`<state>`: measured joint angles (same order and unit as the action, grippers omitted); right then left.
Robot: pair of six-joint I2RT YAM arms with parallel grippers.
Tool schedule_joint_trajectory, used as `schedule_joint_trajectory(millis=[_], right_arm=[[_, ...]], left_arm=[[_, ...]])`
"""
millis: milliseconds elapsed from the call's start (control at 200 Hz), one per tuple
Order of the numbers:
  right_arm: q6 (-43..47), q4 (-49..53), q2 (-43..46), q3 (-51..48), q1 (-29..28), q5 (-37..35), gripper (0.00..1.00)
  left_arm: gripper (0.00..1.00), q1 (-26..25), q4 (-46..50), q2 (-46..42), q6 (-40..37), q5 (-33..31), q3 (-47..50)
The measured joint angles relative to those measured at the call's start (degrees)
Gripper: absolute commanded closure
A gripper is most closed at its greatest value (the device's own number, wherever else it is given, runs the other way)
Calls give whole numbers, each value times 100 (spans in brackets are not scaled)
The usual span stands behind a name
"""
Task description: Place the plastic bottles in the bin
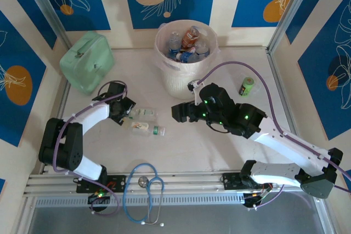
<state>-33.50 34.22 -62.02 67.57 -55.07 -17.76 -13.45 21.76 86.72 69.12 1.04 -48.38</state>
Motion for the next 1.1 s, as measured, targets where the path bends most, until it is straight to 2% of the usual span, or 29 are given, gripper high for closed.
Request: schedule_joint_trajectory(millis=[350,610,1100], right_arm=[[-66,-37,22,-133,0,-2,20],[-136,-35,118,-188,0,-7,21],[-151,-35,258,-214,0,-22,21]], left_arm=[[33,0,-15,581,-7,28,-374],[46,0,7,754,-70,48,-411],[64,0,-195,730,-61,278,-796]])
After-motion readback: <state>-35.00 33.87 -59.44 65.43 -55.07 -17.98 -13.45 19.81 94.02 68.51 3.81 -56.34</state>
